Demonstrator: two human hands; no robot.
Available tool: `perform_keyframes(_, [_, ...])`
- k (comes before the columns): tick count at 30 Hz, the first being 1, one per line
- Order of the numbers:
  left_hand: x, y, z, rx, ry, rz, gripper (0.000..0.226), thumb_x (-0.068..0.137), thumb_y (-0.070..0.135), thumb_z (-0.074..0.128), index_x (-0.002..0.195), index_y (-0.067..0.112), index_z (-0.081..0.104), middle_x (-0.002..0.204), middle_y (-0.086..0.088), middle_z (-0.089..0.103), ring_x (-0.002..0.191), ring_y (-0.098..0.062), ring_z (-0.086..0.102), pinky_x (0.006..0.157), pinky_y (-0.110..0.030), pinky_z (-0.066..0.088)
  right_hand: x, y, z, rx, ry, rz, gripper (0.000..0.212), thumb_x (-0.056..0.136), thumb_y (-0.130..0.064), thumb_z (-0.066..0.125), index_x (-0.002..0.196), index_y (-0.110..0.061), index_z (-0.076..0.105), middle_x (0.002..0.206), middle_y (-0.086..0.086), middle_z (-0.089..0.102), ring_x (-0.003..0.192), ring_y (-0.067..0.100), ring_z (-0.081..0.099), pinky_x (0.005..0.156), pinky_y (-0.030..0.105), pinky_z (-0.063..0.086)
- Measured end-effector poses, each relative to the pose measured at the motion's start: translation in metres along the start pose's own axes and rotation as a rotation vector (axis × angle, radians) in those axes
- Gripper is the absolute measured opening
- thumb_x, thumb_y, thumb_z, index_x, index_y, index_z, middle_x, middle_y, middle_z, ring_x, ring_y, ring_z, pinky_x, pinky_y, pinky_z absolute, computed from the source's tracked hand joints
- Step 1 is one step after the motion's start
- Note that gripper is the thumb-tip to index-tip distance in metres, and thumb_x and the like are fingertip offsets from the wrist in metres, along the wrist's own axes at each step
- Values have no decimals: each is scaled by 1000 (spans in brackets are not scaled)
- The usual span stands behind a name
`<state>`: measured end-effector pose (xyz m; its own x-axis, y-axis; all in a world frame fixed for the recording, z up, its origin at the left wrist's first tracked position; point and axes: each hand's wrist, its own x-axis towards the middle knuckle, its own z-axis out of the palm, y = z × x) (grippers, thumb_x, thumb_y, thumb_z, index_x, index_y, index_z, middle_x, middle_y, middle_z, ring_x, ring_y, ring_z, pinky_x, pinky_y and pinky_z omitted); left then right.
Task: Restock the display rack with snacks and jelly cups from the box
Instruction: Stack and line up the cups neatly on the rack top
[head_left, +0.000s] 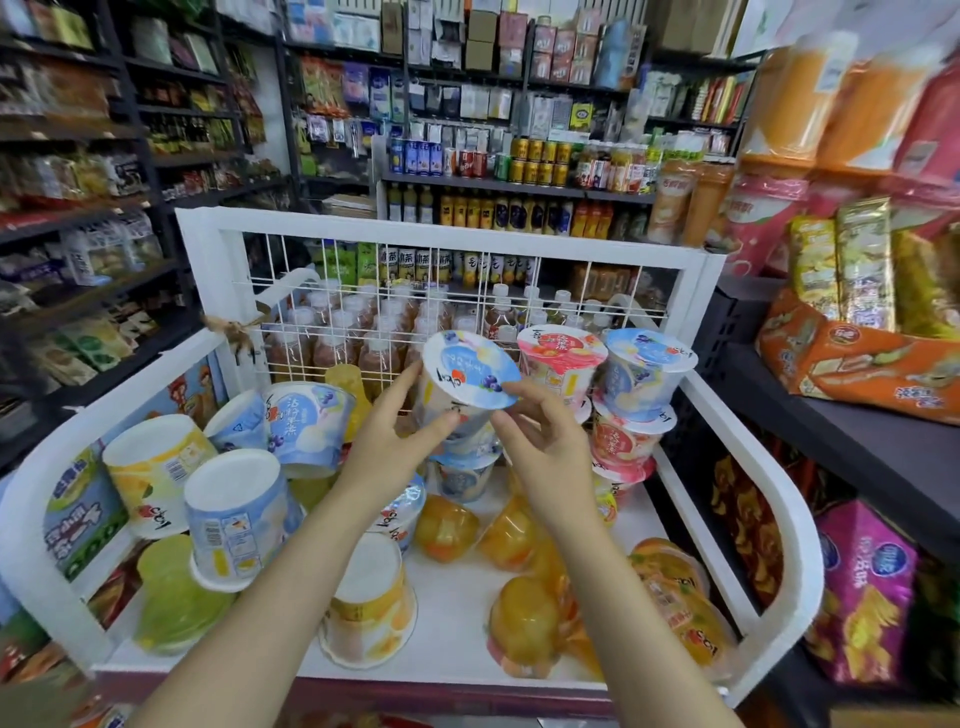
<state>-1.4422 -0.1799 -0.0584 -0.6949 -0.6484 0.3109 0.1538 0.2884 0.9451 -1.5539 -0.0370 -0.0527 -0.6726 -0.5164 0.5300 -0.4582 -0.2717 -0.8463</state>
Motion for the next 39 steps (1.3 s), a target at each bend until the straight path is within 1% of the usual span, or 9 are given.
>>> perform_keyframes(4, [20,4,8,129,42,72,78,79,59,71,148,43,38,142,25,49,112,-6,62,93,-42,55,22,1,2,-209,20,-134,33,95,-30,60,128,-35,60,142,1,53,132,17,51,103,39,49])
perform_keyframes(8, [36,-14,12,340,0,49,85,77,78,52,149,35,38,147,12,49,134,-11,47,105,-47,46,39,14,5,-393,-8,-114,32,100,-26,55,132,-31,59,154,2,40,145,10,30,109,46,42])
perform_keyframes(10, [42,-26,11,383,-8,23,84,80,77,49,152,38,30,150,9,46,137,-15,44,105,-48,45,40,18,8,-508,-56,-140,37,101,-26,54,138,-32,53,159,1,28,144,12,28,107,39,44])
perform_keyframes(12, [47,-31,9,416,-27,24,86,77,83,48,150,43,28,147,9,49,133,-15,48,101,-48,49,39,22,11,-638,-66,-207,43,101,-24,55,143,-29,48,161,6,23,140,18,33,98,29,47])
perform_keyframes(17, [53,-31,10,518,-151,106,60,89,65,53,143,47,33,141,18,52,129,-9,50,99,-38,47,34,41,16,-881,-53,-478,63,95,-14,62,152,-18,36,160,12,28,125,33,54,70,39,58])
perform_keyframes(21, [54,-41,11,542,-170,138,57,98,61,38,151,42,25,154,15,38,138,-9,40,107,-35,39,45,49,19,-903,-47,-473,67,97,-17,61,154,-22,27,162,6,25,124,35,55,85,46,56])
perform_keyframes(29, [60,-57,9,512,-135,123,63,96,64,40,152,37,28,154,15,39,138,-8,40,110,-41,41,56,59,23,-906,-62,-427,64,100,-23,54,155,-26,23,165,0,17,115,36,60,63,44,57])
perform_keyframes(35, [58,-59,11,527,-98,108,70,98,60,44,156,42,10,158,14,34,136,-17,46,104,-41,46,57,61,23,-896,-60,-403,62,100,-24,52,154,-27,23,165,0,17,127,36,53,76,46,58])
perform_keyframes(39, [57,-56,12,554,-92,86,74,98,59,44,156,43,1,157,11,37,129,-21,53,97,-43,50,55,57,23,-862,-58,-380,62,100,-23,55,155,-27,26,165,-3,17,126,30,53,73,45,58])
